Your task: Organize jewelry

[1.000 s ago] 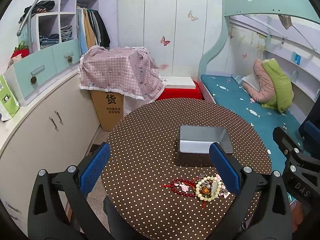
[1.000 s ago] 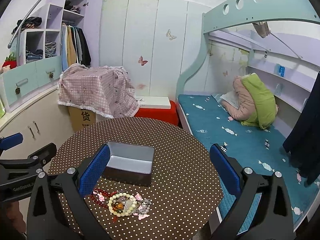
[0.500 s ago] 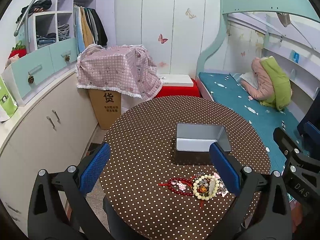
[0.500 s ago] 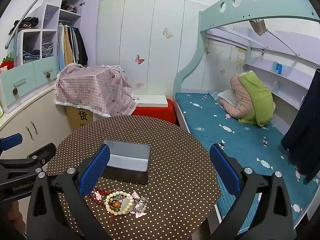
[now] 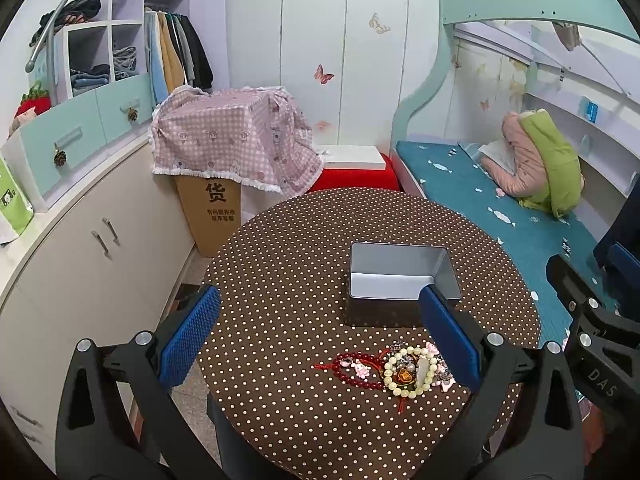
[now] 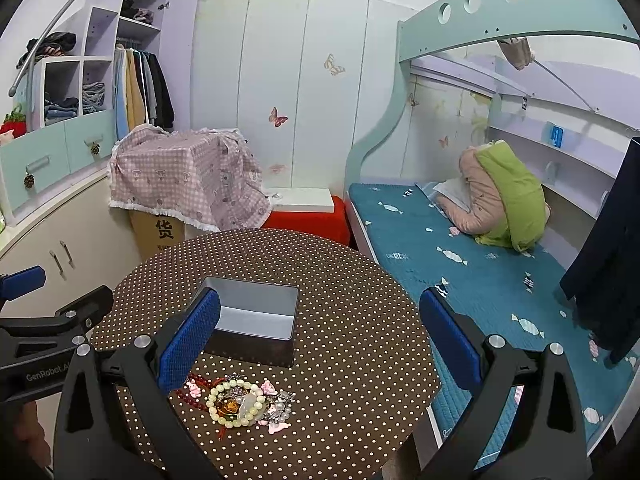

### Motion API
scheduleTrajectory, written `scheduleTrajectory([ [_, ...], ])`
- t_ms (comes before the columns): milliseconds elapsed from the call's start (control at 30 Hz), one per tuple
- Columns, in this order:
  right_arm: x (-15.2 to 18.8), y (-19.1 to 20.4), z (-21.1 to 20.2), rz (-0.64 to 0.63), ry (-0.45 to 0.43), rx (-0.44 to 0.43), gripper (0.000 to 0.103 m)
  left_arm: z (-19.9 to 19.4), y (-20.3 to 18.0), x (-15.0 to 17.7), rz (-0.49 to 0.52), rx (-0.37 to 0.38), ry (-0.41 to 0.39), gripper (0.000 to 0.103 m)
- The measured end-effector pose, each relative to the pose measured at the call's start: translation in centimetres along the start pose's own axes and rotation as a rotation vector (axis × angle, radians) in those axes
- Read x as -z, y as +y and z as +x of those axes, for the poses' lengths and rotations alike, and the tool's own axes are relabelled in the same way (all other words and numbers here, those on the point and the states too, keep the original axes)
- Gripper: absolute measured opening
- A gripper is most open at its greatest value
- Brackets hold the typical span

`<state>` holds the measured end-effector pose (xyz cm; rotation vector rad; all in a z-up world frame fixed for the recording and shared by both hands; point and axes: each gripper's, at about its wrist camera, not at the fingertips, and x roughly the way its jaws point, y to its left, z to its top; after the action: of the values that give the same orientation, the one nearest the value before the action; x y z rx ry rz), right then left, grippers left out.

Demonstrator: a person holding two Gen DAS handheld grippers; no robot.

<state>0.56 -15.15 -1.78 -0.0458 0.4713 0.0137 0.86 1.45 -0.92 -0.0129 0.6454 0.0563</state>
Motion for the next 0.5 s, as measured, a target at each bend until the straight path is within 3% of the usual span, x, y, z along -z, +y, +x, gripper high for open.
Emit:
scheduleTrajectory([
  [500,0.21,0.15,-0.08,-0.009,-0.001,0.002,0.096,0.14,0.03,0.01,0.004,0.006,-0.003,0.098],
])
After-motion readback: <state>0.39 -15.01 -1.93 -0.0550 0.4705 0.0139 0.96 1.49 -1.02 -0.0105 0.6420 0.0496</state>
